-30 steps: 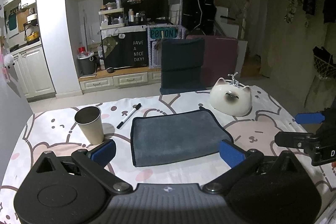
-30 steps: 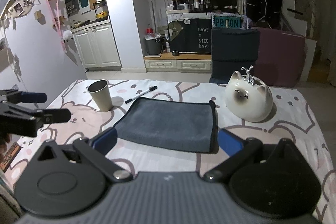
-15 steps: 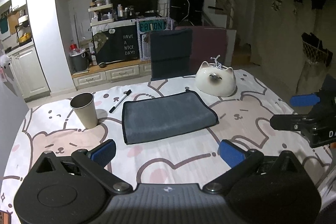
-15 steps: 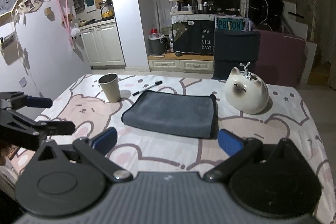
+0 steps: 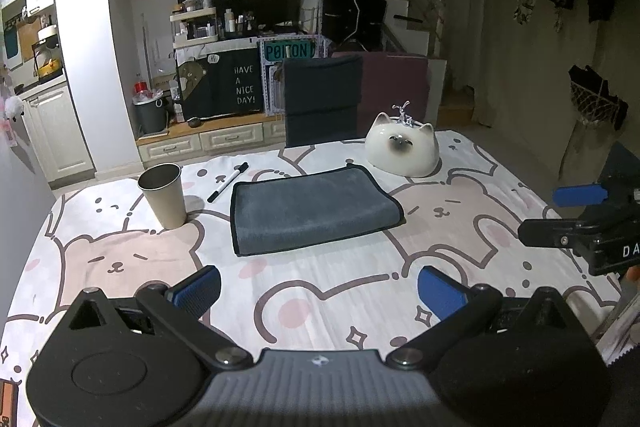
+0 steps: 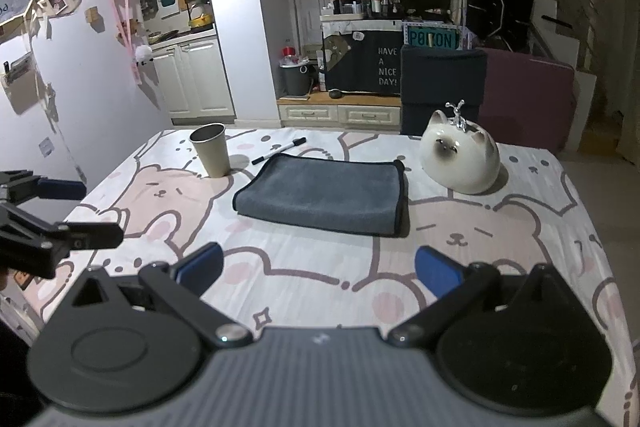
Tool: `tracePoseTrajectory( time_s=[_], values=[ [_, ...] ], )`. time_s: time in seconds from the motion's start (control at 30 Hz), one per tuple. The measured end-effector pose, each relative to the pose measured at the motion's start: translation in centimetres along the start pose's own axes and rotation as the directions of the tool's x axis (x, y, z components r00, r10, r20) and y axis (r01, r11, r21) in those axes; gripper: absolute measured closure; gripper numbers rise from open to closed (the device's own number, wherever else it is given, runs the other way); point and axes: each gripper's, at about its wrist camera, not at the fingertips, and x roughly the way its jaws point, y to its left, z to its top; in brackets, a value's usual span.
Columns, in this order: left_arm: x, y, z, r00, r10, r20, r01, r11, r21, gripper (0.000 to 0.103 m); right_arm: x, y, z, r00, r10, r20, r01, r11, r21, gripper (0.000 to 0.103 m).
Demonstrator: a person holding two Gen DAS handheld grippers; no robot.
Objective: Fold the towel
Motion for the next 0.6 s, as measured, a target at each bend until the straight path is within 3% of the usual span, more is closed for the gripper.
tracePoseTrajectory(
  time_s=[0.6],
  values=[
    [-0.9, 0.2, -0.4, 1.000, 0.003, 0.015, -0.002, 1.000, -0.012, 0.000, -1.4, 0.5, -0.6, 1.000, 0.020, 0.023, -0.019, 0.999, -0.028, 0.000]
  ],
)
